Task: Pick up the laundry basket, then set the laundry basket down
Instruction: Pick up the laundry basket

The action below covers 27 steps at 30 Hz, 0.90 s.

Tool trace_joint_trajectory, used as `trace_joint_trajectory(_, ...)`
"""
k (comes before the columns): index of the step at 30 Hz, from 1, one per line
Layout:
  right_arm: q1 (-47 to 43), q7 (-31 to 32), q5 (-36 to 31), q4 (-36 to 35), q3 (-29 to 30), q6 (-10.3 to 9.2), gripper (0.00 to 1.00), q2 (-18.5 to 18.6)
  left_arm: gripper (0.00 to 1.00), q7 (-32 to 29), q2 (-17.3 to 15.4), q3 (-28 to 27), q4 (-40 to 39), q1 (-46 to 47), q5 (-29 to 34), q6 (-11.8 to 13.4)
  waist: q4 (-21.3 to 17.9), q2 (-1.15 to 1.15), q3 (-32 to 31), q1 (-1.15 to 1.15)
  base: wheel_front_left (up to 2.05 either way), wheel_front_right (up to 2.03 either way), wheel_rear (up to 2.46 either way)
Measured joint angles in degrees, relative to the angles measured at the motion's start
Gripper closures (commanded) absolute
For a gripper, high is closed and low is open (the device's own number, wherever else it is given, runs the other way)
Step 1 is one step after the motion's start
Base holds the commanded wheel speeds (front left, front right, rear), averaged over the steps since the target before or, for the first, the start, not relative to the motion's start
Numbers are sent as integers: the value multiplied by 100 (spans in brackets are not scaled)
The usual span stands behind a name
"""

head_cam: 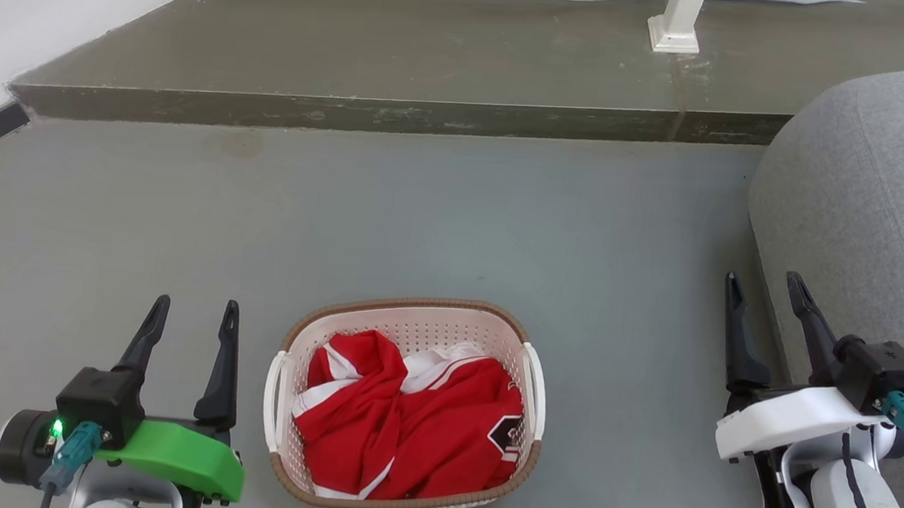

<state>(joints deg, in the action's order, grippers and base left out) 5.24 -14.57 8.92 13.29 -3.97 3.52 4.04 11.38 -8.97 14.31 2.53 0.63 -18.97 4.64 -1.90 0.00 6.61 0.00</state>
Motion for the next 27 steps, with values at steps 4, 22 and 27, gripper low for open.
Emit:
trace_joint_trajectory(4, 0, 1, 0, -21, -13, 0, 0, -1, 0, -45, -16, 0, -118, -81, 3, 1, -8, 0, 26, 0, 0, 0, 0)
trace_joint_trajectory(22, 50, 82, 19, -99, -55, 1, 0, -10, 0, -252, -62, 20, -447, -93, 9, 42, -31, 0, 424, 0, 0, 0, 0)
trace_joint_trajectory(27, 170, 147, 29, -149, -66, 1, 0, -21, 0, -346, -74, 27, -525, -65, 9, 42, -32, 0, 709, 0, 0, 0, 0)
